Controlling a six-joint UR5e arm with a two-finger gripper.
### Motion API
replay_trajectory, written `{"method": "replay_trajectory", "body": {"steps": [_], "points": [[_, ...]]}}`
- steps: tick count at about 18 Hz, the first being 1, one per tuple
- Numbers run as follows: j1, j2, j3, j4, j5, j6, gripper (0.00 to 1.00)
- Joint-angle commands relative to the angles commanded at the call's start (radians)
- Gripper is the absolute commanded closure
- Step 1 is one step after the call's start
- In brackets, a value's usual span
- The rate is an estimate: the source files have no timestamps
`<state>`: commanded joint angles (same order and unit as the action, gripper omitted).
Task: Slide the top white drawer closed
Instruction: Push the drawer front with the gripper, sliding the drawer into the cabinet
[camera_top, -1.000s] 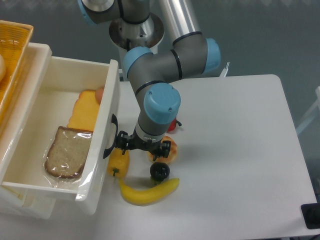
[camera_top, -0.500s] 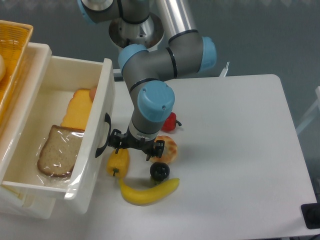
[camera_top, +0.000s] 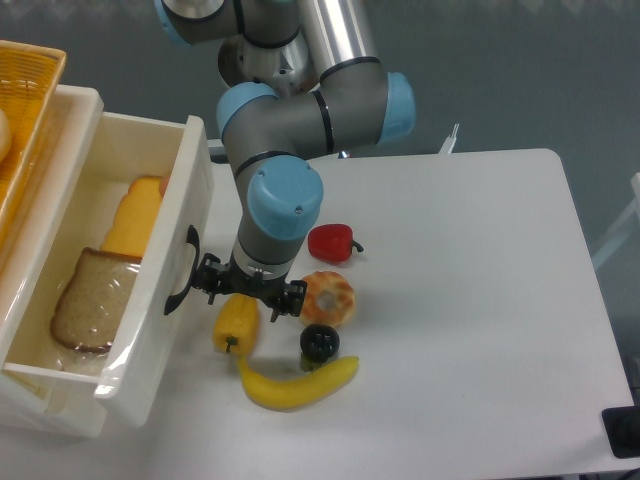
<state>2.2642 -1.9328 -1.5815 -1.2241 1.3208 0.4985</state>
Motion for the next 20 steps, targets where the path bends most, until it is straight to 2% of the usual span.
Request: {"method": "replay_trajectory", "body": {"steps": [10,20], "points": [[-0.077,0.017,0.003,0.015,0.005,0.005,0.0],[-0.107,0.015,0.012,0.031,0.005,0.018,0.0]]}}
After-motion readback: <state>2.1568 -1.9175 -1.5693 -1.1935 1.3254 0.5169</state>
